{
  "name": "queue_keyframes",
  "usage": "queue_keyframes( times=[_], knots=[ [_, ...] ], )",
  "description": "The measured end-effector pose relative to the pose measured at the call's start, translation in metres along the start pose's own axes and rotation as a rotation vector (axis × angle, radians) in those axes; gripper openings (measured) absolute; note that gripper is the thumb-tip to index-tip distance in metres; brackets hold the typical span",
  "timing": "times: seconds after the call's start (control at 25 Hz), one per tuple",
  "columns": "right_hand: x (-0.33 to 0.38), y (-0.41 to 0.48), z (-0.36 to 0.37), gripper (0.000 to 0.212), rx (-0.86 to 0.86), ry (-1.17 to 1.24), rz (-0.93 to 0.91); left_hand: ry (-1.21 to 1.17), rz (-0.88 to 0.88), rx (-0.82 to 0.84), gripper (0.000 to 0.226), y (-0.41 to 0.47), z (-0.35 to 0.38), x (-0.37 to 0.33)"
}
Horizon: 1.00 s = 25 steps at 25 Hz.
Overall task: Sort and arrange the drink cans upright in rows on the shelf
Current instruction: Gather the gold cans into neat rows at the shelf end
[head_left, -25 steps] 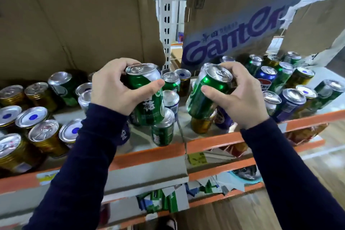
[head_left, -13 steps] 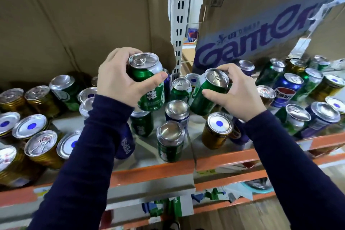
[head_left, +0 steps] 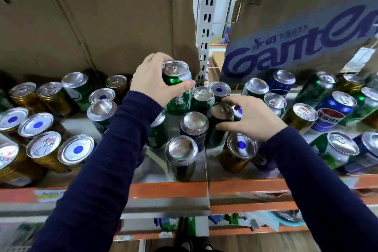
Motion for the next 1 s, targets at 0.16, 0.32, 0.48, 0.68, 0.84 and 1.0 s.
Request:
queue_keyframes(
  times=[0.16, 0.32, 0.48, 0.68, 0.84, 1.0],
  knots=[
    [-0.005, -0.005, -0.005, 0.044, -0.132, 0.102, 0.004, 0.214, -0.065, 0.228, 0.066, -0.007, 0.025, 0.008],
    [0.000, -0.007, -0.003, 0.032, -0.203, 0.193, -0.030, 0.308, -0.092, 0.341, 0.067, -0.018, 0.042, 0.018],
    [0.016, -0.004, 0.003, 0.025, -0.225, 0.277, -0.123, 0.220, -0.025, 0.305, 0.063, -0.033, 0.032, 0.017],
    [0.058, 0.000, 0.018, 0.025, -0.184, 0.321, -0.306, 0.178, -0.004, -0.016, 0.048, -0.090, -0.023, 0.031],
    [0.112, 0.005, 0.034, 0.023, -0.120, 0.307, -0.474, 0.242, -0.083, -0.137, 0.042, -0.131, -0.069, 0.060],
    [0.164, 0.014, 0.056, 0.027, -0.096, 0.306, -0.560, 0.242, -0.144, -0.184, 0.041, -0.159, -0.102, 0.097]
  ],
)
Point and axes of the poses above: each hand's wrist, its own y-axis towards the middle knuckle, its own z-axis out of the palm, x = y × z, the point moved 3 cm from there along y, towards the middle knuckle, and after that the axes turned 1 degree about x, right-handed, at the moved point
